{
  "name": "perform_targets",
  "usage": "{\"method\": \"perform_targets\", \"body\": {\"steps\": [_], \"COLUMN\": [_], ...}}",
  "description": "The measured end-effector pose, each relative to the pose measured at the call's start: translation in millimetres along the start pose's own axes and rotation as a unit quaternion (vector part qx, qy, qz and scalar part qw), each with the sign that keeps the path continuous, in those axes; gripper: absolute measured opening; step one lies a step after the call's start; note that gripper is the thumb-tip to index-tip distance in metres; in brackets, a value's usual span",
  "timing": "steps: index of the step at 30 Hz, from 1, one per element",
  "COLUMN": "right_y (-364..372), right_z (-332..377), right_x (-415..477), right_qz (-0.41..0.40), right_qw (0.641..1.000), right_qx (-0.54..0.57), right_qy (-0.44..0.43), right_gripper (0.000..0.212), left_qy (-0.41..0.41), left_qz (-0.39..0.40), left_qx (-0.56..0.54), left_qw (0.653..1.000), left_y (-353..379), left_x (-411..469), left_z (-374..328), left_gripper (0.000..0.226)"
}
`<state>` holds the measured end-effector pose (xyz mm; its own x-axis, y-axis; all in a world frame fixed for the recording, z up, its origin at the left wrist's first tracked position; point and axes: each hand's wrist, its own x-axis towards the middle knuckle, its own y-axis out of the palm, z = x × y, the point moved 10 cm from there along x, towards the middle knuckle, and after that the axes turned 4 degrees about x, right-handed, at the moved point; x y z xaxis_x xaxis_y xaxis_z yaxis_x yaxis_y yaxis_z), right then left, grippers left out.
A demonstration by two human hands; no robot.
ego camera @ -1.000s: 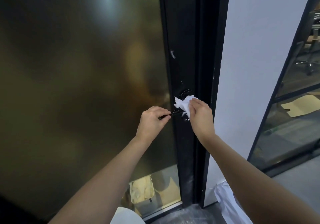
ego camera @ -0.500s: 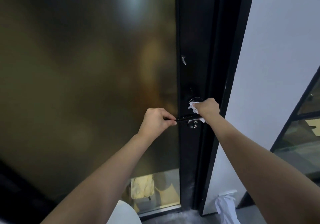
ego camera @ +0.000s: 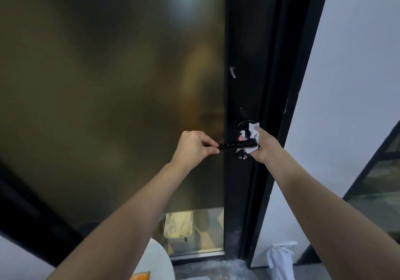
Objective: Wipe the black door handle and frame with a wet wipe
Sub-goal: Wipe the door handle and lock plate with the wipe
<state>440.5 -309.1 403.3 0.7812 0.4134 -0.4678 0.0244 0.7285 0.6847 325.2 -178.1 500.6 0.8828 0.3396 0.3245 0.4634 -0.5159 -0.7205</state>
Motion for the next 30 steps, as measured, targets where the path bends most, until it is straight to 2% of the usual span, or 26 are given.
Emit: {"method": "perform_targets", "body": {"steps": [3, 5, 7, 9, 11, 13, 15, 17, 18, 19, 20, 22, 24, 25, 26, 27, 30], "right_y": [4, -2, -8, -7, 7, 22, 31, 36, 36, 33, 28, 11, -7, -9, -7, -7, -3], "right_z": [2, 4, 17, 35, 47, 52, 56, 58, 57, 56, 54, 48, 29, 12, 0, -7, -16], "right_x": [-5, -3, -4, -14, -24, -30, -34, -35, -34, -32, -30, -24, -13, -9, -7, -7, -9], "right_qz": [0.02, -0.015, -0.083, -0.146, -0.15, -0.147, -0.165, -0.174, -0.171, -0.162, -0.153, -0.142, -0.132, -0.108, -0.088, -0.075, -0.034], "right_qw": [0.999, 0.998, 0.975, 0.925, 0.868, 0.796, 0.723, 0.68, 0.683, 0.703, 0.738, 0.84, 0.952, 0.986, 0.996, 0.995, 0.993], "right_qx": [0.032, -0.067, -0.196, -0.309, -0.413, -0.528, -0.617, -0.657, -0.656, -0.639, -0.601, -0.471, -0.249, -0.116, -0.009, 0.05, 0.095], "right_qy": [0.029, 0.008, -0.068, -0.164, -0.233, -0.257, -0.264, -0.273, -0.271, -0.268, -0.266, -0.228, -0.124, -0.052, -0.002, 0.03, 0.065], "right_gripper": [0.026, 0.017, 0.015, 0.021, 0.023, 0.019, 0.025, 0.031, 0.031, 0.03, 0.028, 0.025, 0.023, 0.02, 0.018, 0.016, 0.013], "left_qy": [-0.003, -0.008, -0.014, -0.015, -0.012, -0.004, 0.001, 0.002, 0.001, 0.0, -0.002, -0.003, -0.003, -0.004, -0.007, -0.009, -0.01], "left_qz": [-0.002, -0.002, 0.0, 0.004, 0.006, 0.004, 0.0, -0.002, 0.0, 0.002, 0.005, 0.008, 0.004, 0.002, 0.002, 0.002, 0.001], "left_qx": [0.002, 0.006, 0.009, 0.016, 0.022, 0.034, 0.042, 0.044, 0.044, 0.046, 0.049, 0.05, 0.048, 0.049, 0.049, 0.049, 0.047], "left_qw": [1.0, 1.0, 1.0, 1.0, 1.0, 0.999, 0.999, 0.999, 0.999, 0.999, 0.999, 0.999, 0.999, 0.999, 0.999, 0.999, 0.999], "left_y": [0, 0, 1, 2, 2, 1, 1, 1, 1, 2, 2, 3, 3, 2, 3, 3, 3], "left_x": [-1, -1, -1, -1, -1, -3, -4, -4, -4, -4, -3, -3, -3, -3, -3, -3, -3], "left_z": [-1, -2, -1, -3, -5, -7, -7, -7, -7, -7, -7, -7, -7, -7, -7, -7, -7], "left_gripper": [0.011, 0.011, 0.011, 0.01, 0.01, 0.01, 0.01, 0.009, 0.009, 0.008, 0.008, 0.008, 0.008, 0.008, 0.009, 0.009, 0.009]}}
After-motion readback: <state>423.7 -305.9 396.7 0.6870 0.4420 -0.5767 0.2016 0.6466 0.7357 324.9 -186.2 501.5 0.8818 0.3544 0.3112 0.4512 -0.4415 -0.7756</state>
